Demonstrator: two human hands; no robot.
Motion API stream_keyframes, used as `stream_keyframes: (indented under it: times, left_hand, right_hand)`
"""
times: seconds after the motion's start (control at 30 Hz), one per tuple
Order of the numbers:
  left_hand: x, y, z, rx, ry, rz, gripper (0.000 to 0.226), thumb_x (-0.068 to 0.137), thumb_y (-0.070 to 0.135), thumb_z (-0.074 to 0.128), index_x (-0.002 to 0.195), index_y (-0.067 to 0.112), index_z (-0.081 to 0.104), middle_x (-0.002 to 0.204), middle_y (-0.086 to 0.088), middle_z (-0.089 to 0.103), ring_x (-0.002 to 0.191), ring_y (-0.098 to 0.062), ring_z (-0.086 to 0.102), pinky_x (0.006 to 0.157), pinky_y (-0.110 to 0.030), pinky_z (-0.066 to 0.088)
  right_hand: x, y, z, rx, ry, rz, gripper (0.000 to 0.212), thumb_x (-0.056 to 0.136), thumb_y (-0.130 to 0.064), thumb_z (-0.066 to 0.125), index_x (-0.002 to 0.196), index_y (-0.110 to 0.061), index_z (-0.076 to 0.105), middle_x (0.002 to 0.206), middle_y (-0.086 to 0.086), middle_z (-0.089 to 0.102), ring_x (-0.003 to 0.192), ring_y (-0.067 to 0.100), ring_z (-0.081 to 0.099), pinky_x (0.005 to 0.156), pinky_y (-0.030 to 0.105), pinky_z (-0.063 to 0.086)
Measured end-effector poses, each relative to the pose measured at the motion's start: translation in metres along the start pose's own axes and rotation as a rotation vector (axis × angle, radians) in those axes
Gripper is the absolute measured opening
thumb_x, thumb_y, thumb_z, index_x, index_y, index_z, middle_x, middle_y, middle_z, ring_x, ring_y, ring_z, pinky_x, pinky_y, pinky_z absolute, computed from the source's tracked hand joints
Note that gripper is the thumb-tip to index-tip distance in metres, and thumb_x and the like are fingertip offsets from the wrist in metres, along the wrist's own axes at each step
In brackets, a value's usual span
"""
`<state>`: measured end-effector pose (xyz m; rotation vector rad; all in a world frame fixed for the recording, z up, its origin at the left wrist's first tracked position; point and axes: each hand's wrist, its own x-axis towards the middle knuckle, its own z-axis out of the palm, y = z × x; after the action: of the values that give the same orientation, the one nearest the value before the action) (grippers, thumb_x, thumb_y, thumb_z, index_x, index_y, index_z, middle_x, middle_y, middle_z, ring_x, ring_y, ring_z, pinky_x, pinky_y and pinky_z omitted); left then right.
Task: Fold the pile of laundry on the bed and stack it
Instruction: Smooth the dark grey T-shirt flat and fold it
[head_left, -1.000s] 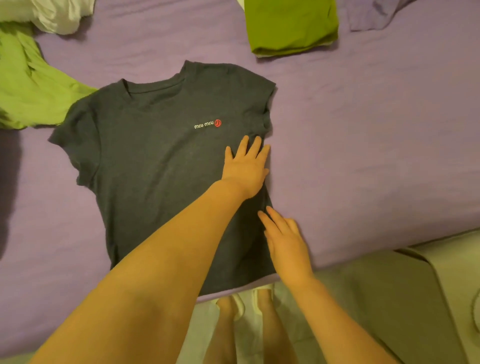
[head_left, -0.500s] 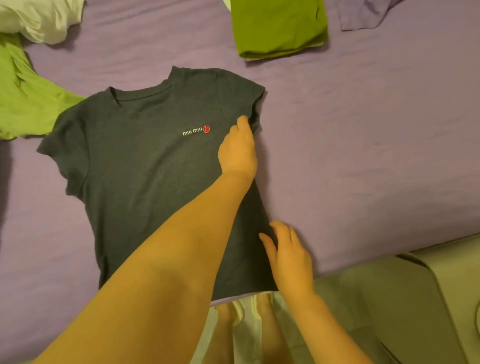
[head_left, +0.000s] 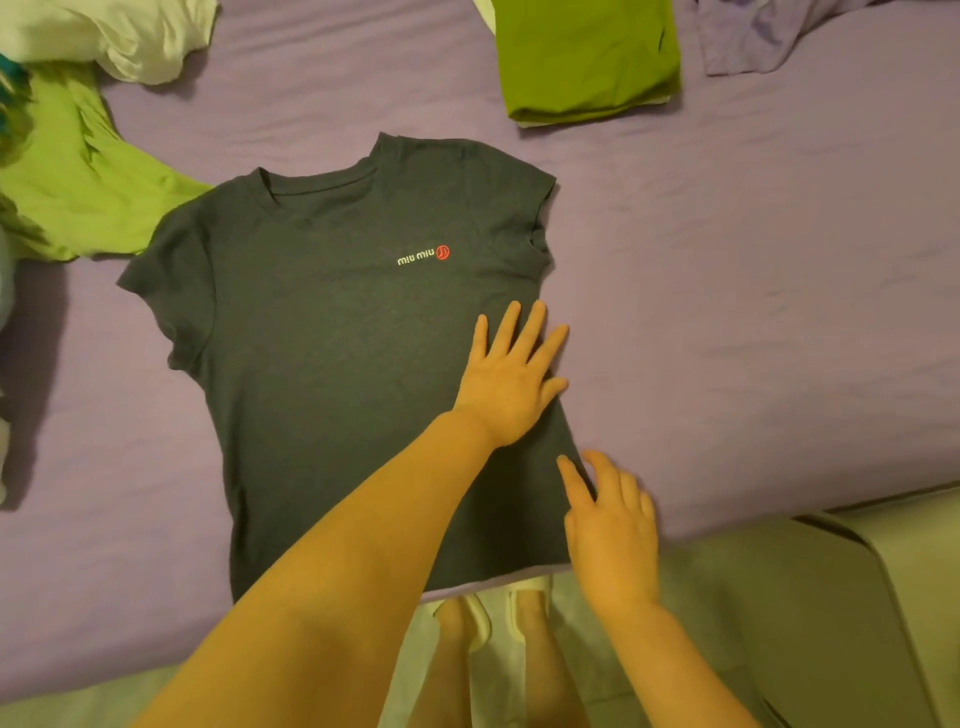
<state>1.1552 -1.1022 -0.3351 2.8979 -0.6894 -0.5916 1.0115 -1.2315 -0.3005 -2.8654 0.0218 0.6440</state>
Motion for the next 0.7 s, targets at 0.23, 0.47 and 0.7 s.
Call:
stream_keyframes:
  times: [0.23,0.47,0.7]
  left_hand:
    - [-0.105,-0.029,0.023,-0.015,-0.064,-0.082,0.067,0.099,0.046,0.035,0.153,0.025,0.0,0.161,-0.005,-0.006,0.147,-0.028,-0.01,0.119,-0.049,-0.004]
    - [-0.207,-0.056,0.042,-0.046,-0.169,-0.332,0.069,0.097,0.05,0.038,0.151,0.034,-0.002,0.161,0.0,-0.006,0.147,-0.029,-0.011,0.116,-0.054,-0.001]
    - [-0.247,-0.061,0.043,-0.221,-0.106,-0.853,0.089,0.088,0.061,0.049,0.152,0.028,-0.001,0.16,-0.009,-0.007,0.147,-0.031,-0.007,0.115,-0.057,0.005]
  right_hand:
    - [0.003,-0.016,0.001,-0.303,-0.135,-0.281,0.068,0.086,-0.025,0.064,0.147,-0.024,0.033,0.155,0.01,0.026,0.145,0.034,0.016,0.112,0.06,0.011]
    - [0.005,-0.074,0.005,-0.334,-0.277,-0.501,0.063,0.1,-0.031,0.04,0.152,-0.026,0.004,0.159,0.011,-0.011,0.144,0.035,-0.018,0.113,0.057,-0.007]
    - [-0.007,-0.108,0.029,-0.402,-0.387,-0.488,0.058,0.1,-0.048,0.028,0.149,-0.042,-0.002,0.157,0.004,-0.024,0.139,0.035,-0.031,0.107,0.069,-0.004]
